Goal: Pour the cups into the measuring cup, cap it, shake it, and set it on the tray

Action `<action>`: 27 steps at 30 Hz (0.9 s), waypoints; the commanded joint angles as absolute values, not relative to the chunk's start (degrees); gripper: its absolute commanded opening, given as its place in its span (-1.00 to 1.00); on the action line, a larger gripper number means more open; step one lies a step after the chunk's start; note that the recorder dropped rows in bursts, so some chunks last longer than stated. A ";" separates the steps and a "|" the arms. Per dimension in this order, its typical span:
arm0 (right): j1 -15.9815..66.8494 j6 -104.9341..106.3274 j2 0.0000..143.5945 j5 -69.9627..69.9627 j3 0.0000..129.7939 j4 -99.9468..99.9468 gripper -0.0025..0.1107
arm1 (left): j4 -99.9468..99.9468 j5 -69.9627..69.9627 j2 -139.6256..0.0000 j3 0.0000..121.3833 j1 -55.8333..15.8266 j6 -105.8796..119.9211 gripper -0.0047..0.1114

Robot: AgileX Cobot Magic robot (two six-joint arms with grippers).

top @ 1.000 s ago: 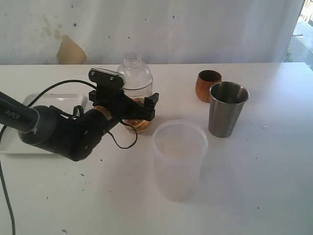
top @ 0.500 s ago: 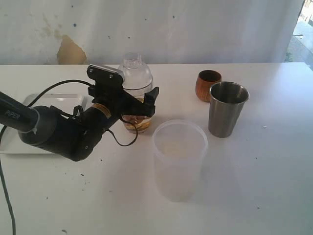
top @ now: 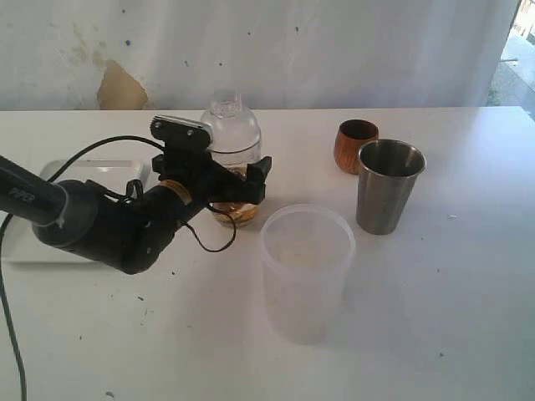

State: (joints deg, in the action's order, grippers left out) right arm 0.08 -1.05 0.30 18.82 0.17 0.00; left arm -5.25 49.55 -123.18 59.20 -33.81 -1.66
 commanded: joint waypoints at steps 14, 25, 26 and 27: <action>-0.20 -2.39 0.00 18.41 0.00 0.00 -0.96 | -2.68 45.35 -126.09 64.22 -33.84 -6.04 -0.70; -0.20 -2.39 0.00 18.41 0.00 0.00 -0.96 | -3.37 48.87 -120.80 64.22 -33.84 0.62 -0.91; -0.20 -2.39 0.00 18.41 0.00 0.00 -0.96 | -4.12 49.45 -119.55 64.22 -33.84 1.15 -0.91; -0.20 -2.39 0.00 18.41 0.00 0.00 -0.96 | -6.01 49.99 -118.51 64.22 -33.84 1.41 -0.90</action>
